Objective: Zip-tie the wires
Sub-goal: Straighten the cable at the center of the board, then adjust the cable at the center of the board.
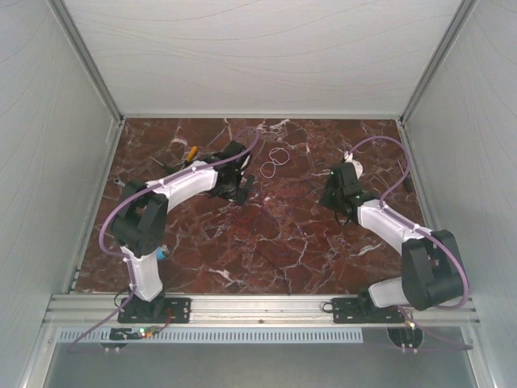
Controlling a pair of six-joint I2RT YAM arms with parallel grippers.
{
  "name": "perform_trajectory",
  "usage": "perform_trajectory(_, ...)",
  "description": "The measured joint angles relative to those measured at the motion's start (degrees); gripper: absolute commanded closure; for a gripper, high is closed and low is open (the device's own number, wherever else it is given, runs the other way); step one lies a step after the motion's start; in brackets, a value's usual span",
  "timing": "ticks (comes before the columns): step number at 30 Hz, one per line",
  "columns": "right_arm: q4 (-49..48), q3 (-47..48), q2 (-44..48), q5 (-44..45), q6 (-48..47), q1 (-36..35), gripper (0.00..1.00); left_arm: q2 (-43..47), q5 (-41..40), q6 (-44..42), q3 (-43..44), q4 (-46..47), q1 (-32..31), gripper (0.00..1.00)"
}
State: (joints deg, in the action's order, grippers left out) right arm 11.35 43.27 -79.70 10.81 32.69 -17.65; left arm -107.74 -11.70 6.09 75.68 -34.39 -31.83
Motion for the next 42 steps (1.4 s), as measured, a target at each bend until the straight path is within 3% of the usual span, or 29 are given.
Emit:
perform_trajectory(7, -3.67, -2.19, 6.43, -4.33, -1.18, -1.51, 0.59, 4.74, -2.05, 0.00, -1.79, 0.55, 0.00, 0.01)
perform_trajectory(15, -7.82, 0.83, 6.27, -8.31, -3.41, -9.86, 0.58, 11.43, -4.33, 0.02, -5.25, 2.29, 0.00, 0.05)
perform_trajectory(27, -10.12, 16.00, -11.30, -11.65, -4.09, -14.82, 0.48, 18.25, -5.77, 0.17, -8.33, 4.26, 0.00, 0.08)
perform_trajectory(38, -8.39, 30.71, -29.51, -9.68, -3.21, -17.20, 0.48, 20.17, -6.73, 0.39, -9.44, 4.50, 0.00, 0.09)
perform_trajectory(42, -6.99, 34.27, -33.66, -8.33, -3.23, -17.22, 0.53, 20.55, -6.71, 0.42, -9.44, 4.52, 0.00, 0.10)
